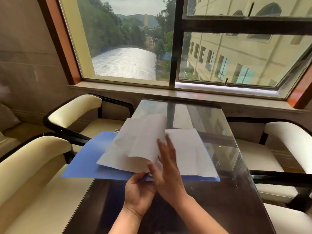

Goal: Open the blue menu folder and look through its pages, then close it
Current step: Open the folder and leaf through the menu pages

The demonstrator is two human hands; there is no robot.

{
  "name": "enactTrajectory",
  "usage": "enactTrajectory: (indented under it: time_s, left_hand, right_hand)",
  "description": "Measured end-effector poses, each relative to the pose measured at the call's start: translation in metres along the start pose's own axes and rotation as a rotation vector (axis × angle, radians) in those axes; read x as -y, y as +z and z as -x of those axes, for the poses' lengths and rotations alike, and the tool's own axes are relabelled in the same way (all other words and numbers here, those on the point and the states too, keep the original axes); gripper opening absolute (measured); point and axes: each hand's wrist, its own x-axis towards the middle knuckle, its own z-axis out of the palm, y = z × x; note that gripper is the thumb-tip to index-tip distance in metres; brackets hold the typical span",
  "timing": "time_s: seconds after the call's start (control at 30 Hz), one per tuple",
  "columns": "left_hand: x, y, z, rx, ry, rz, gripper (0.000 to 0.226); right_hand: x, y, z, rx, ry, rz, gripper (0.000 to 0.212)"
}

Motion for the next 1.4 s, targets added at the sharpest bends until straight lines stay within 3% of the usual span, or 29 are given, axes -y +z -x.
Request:
enactTrajectory:
  time_s: [0.07,0.13,0.2,0.3,0.37,0.47,0.7,0.97,1.17,1.27,1.4]
  left_hand:
    - [0.002,-0.003,0.001,-0.012,-0.007,-0.011,0.029]
    - [0.005,-0.005,0.001,-0.003,-0.005,-0.092,0.026]
    - [0.008,-0.006,0.004,0.025,-0.006,-0.145,0.025]
    - [0.015,-0.003,0.005,0.05,-0.034,-0.219,0.039]
    - [0.016,0.002,0.005,0.056,-0.036,-0.241,0.048]
    - [0.016,0.005,0.005,0.039,-0.016,-0.165,0.055]
    - [0.013,-0.001,0.006,0.017,-0.152,-0.195,0.047]
    - [0.016,0.009,0.006,0.064,-0.063,-0.196,0.072]
    - [0.016,0.013,0.003,0.051,-0.071,-0.209,0.042]
    - [0.011,0.012,0.0,-0.017,-0.074,-0.23,0.036]
    - [0.005,0.016,-0.004,-0.062,-0.009,-0.187,0.026]
  right_hand:
    - [0.001,-0.004,-0.01,-0.103,0.297,-0.135,0.087]
    - [-0.003,-0.013,-0.023,-0.044,0.5,-0.116,0.103]
    - [-0.009,-0.02,-0.031,0.07,0.57,-0.054,0.092]
    - [-0.013,-0.014,-0.032,0.191,0.523,0.13,0.072]
    - [-0.013,-0.006,-0.023,0.239,0.436,0.277,0.08]
    - [-0.013,0.001,-0.007,0.284,0.371,0.311,0.096]
    - [-0.017,0.004,0.002,0.356,0.266,0.45,0.102]
    - [-0.016,0.001,-0.001,0.386,0.223,0.495,0.102]
    - [-0.01,-0.007,-0.005,0.399,0.16,0.516,0.099]
    - [-0.012,-0.015,-0.003,0.309,0.202,0.468,0.096]
    - [-0.018,-0.032,0.01,0.226,0.256,0.618,0.085]
